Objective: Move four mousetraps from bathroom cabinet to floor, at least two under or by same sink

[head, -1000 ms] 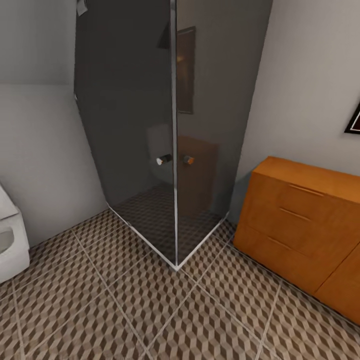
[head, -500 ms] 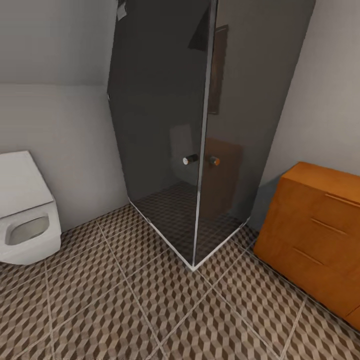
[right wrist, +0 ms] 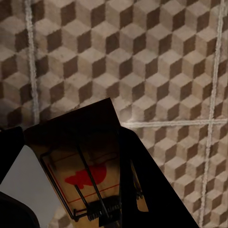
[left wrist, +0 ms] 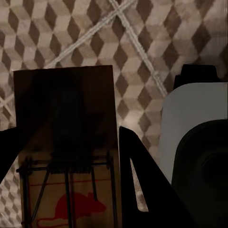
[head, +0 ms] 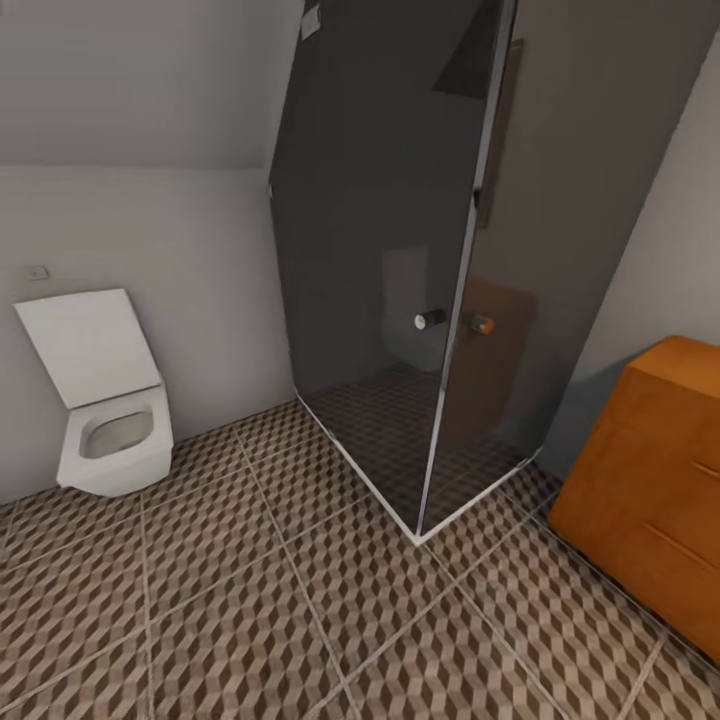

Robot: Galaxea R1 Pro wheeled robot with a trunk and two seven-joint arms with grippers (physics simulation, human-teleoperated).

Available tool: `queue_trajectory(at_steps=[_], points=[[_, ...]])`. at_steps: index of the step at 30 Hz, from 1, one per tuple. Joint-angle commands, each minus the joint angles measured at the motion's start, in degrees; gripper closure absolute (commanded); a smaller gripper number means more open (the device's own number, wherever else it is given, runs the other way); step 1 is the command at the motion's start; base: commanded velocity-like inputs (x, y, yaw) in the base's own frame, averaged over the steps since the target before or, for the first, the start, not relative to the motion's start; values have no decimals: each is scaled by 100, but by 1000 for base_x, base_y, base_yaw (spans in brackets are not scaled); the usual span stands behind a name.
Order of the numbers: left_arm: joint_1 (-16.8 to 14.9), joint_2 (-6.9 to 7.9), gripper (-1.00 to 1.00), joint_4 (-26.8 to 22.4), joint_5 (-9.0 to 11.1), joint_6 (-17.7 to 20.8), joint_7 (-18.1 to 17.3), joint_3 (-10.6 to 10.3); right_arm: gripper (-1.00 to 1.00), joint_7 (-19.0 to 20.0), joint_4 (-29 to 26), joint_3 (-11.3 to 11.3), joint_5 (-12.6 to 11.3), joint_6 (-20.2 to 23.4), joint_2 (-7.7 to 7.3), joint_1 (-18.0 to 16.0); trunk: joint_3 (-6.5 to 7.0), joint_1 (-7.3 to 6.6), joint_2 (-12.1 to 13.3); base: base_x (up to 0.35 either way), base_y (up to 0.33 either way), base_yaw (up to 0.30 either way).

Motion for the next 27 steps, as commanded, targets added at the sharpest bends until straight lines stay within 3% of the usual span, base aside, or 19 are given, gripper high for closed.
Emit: queue_trajectory(at_steps=[1, 11, 21, 27], points=[[-10, -18, 100, -25, 29, -16, 40, -44, 100, -2, 16, 49, -53, -34, 4, -4, -11, 0, -3, 0, 0, 233], [-10, -241, 100, -39, 35, -20, 37, -37, 100, 1, 16, 49, -44, -34, 30, -3, -64, 0, -3, 0, 0, 245], [-10, -229, 100, -17, 49, -25, 37, -37, 100, 1, 16, 49, -44, -34, 32, -4, -85, 0, -3, 0, 0, 282], [-10, -135, 100, -8, 48, -25, 40, -43, 100, 1, 16, 49, -44, -34, 32, -4, -86, 0, -3, 0, 0, 284]])
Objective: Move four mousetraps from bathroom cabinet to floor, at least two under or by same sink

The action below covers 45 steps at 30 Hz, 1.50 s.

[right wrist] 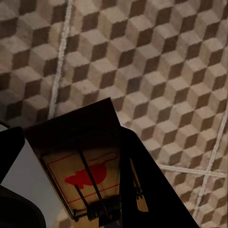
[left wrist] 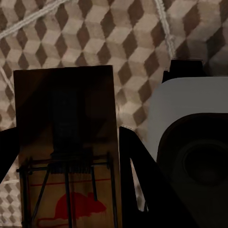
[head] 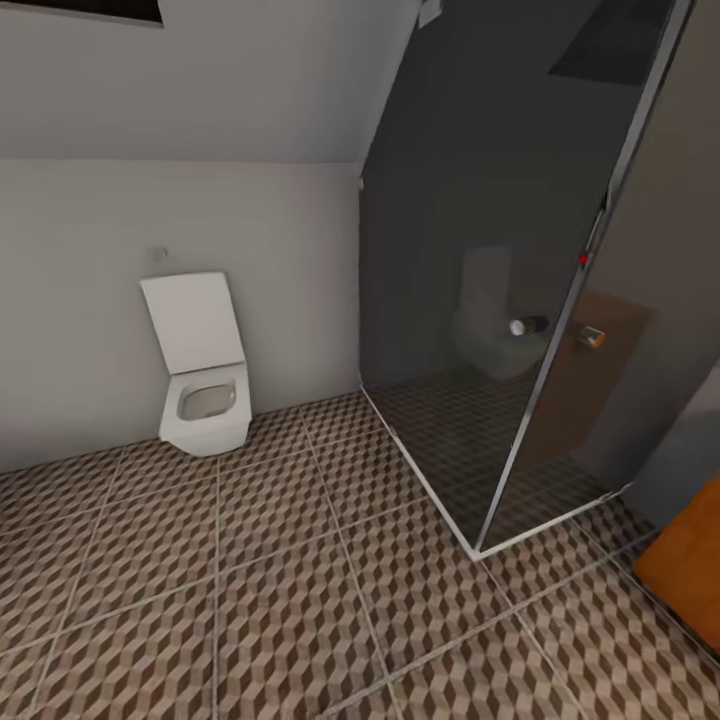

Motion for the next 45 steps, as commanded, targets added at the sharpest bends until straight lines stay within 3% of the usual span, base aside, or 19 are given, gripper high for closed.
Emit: queue_trajectory(at_steps=[1, 6, 10, 13, 15, 23, 33, 45], points=[[-10, 27, 100, -24, 31, -17, 43, -47, 100, -2, 15, 49, -57, -34, 3, -3, -5, 0, -3, 0, 0, 284], [-10, 48, 100, -16, 43, -72, 45, -38, 100, -23, 17, -13, -138, -28, -20, -3, -6, 0, -3, 0, 0, 284], [-10, 51, 100, 92, 52, -93, 60, 32, 100, -447, 19, -822, -1173, -28, -28, -3, -13, 0, -3, 0, 0, 284], [-10, 47, 100, 231, 54, -95, 56, 150, 100, -700, 18, -1034, -1604, -32, -14, -2, -19, 0, -3, 0, 0, 284], [-10, 46, 100, 285, 54, -96, 55, 227, 100, -786, 16, -1099, -1742, -34, 4, -1, -24, 0, -3, 0, 0, 246], [-10, 31, 100, 278, 49, -96, 46, 265, 100, -820, 22, -1122, -1769, -34, 10, -3, -36, 0, -3, 0, 0, 91], [-10, 37, 100, 282, 48, -96, 45, 266, 100, -820, 24, -1120, -1277, -34, 3, -2, -91, 0, -3, 0, 0, 216], [-12, 37, 100, 268, 41, -96, 39, 264, 100, -820, 24, -1120, -1239, -42, 3, -2, -161, 0, -3, 0, 0, 230]])
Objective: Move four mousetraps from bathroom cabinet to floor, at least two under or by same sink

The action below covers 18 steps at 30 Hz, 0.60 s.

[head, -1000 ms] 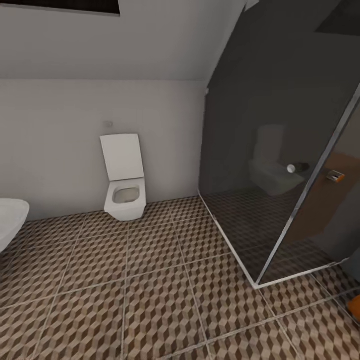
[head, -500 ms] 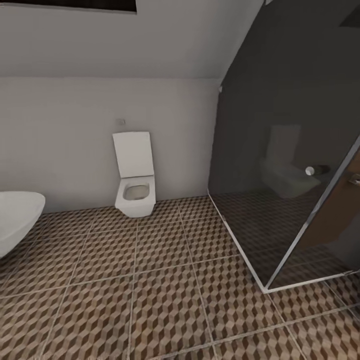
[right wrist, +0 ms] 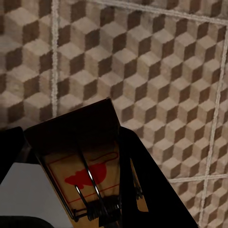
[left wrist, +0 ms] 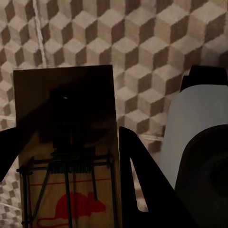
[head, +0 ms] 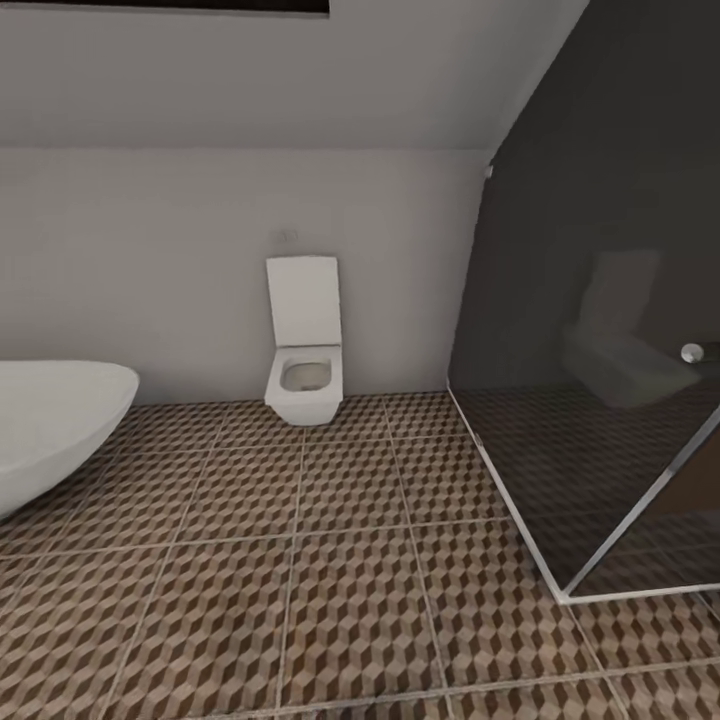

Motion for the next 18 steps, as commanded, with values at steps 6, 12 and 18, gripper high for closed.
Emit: queue_trajectory(at_steps=[6, 12, 18], points=[[-7, 0, 100, -46, 18, -24, 32, -54, 100, 1, 15, 49, -49, -28, 3, -4, -40, 0, -3, 0, 0, 232], [-7, 5, 100, -44, 15, -24, 30, -54, 100, 1, 15, 49, -49, -24, 3, -4, -69, 0, -3, 1, 0, 222], [-7, 29, 100, 5, 26, -24, 23, -54, 100, 8, 15, 54, -48, -22, 3, -6, -73, 0, -3, 206, 0, 42]])
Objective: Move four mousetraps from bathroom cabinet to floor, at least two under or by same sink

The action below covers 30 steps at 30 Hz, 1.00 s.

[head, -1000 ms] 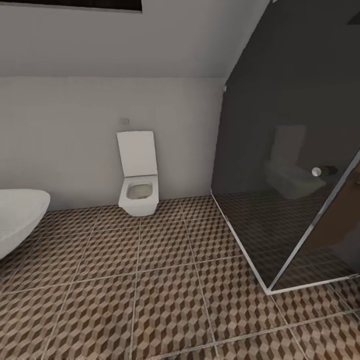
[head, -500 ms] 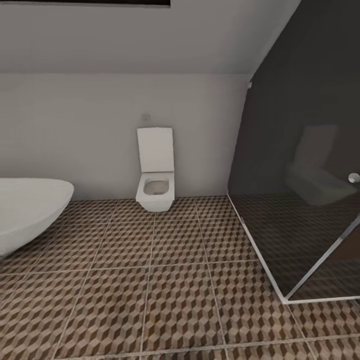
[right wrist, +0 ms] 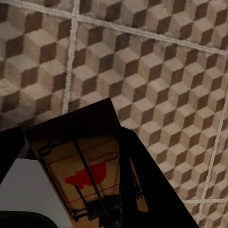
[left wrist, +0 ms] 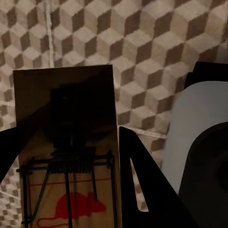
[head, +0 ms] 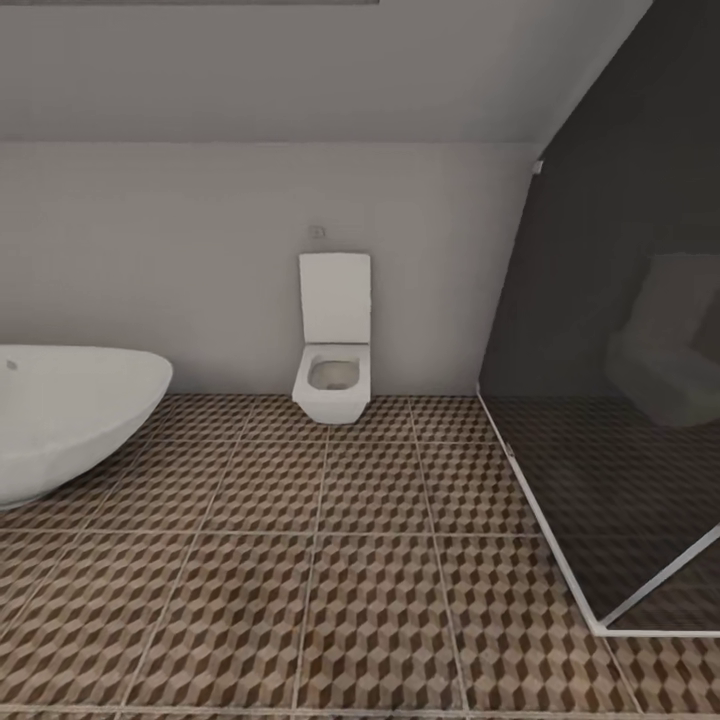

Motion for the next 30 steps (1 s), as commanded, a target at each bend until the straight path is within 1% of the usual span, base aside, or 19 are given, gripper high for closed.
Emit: queue_trajectory(at_steps=[1, 18, 21, 27, 30], points=[[-7, 5, 100, -28, 30, -23, 41, -47, 100, 2, 17, 49, -50, -30, 4, -4, -5, 3, -2, 313, 0, 7], [-7, 11, 100, -19, 31, -22, 39, -47, 100, 3, 13, 51, -42, -30, 3, -5, -6, 3, -2, 333, 0, 2], [-7, 11, 100, -19, 32, -24, 40, -47, 100, 3, 16, 51, -42, -30, 4, -4, -11, 3, -2, 335, 0, 136], [-7, 11, 100, -19, 32, -24, 40, -47, 100, 3, 17, 51, -41, -30, 4, -1, -27, 3, -2, 335, 0, 241], [-7, 12, 100, -19, 36, -21, 40, -47, 100, 3, 12, 51, -39, -30, -1, -2, -29, 3, -2, 335, 0, 98]])
